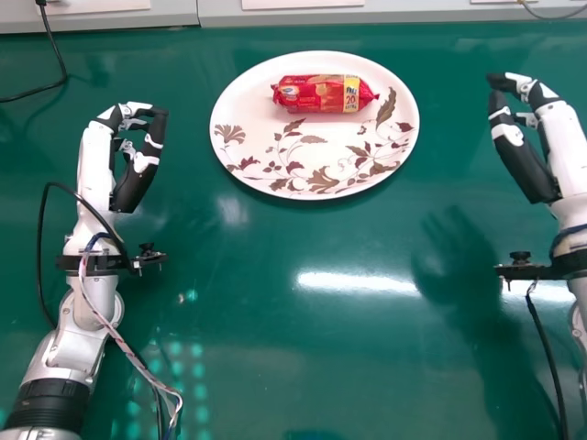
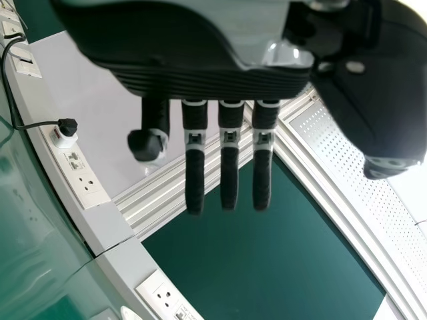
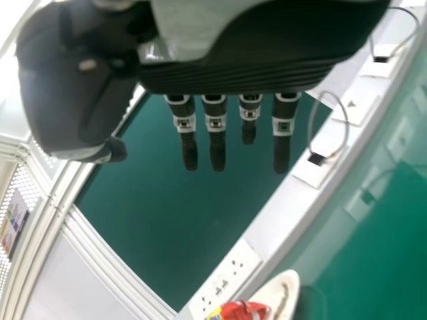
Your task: Pick up biscuit and place it in the plate
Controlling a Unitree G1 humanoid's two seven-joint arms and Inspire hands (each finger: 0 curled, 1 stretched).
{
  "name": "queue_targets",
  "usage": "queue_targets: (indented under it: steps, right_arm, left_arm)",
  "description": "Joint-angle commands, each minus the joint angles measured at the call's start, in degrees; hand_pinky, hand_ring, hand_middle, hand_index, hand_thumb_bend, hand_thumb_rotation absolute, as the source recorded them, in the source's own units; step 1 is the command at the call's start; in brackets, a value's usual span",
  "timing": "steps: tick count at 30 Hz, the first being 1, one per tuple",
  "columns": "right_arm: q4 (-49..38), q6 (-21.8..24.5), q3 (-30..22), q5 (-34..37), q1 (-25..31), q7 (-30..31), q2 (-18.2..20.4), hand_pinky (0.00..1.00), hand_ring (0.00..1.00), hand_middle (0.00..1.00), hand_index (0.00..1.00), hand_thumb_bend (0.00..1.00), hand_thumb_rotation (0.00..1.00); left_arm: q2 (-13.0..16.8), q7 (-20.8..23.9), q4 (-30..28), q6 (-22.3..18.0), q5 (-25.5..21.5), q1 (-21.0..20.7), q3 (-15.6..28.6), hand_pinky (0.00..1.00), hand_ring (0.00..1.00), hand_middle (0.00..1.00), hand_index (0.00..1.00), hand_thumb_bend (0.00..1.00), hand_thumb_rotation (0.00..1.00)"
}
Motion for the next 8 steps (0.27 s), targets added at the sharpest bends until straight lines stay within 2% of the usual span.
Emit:
queue_targets:
  steps: [1, 3, 5, 8]
  right_arm:
    - [1.89, -3.22, 0.65, 1.02, 1.14, -1.2, 1.81, 0.76, 0.83, 0.87, 0.86, 0.55, 0.26]
    - [3.83, -5.83, 0.82, 2.33, 1.59, -1.83, 3.44, 0.75, 0.82, 0.86, 0.86, 0.54, 0.24]
    - [5.14, -8.37, 1.02, 3.41, 2.1, -2.49, 5.05, 0.74, 0.82, 0.86, 0.85, 0.51, 0.16]
    - [5.8, -10.67, 1.41, 3.46, 3.0, -3.34, 6.55, 0.75, 0.82, 0.85, 0.85, 0.44, 0.11]
  left_arm:
    - [-4.63, 0.86, 5.15, -0.01, -0.66, 3.16, -2.43, 0.0, 0.44, 0.58, 0.51, 0.86, 1.0]
    - [-4.47, 1.65, 6.19, -0.55, -0.24, 2.78, -2.51, 0.0, 0.38, 0.55, 0.47, 0.88, 1.0]
    - [-4.12, 2.63, 7.78, -1.87, -0.07, 2.19, -2.48, 0.0, 0.35, 0.52, 0.44, 0.9, 1.0]
    - [-3.61, 3.28, 8.96, -3.09, -0.4, 2.06, -2.37, 0.0, 0.35, 0.52, 0.44, 0.84, 1.0]
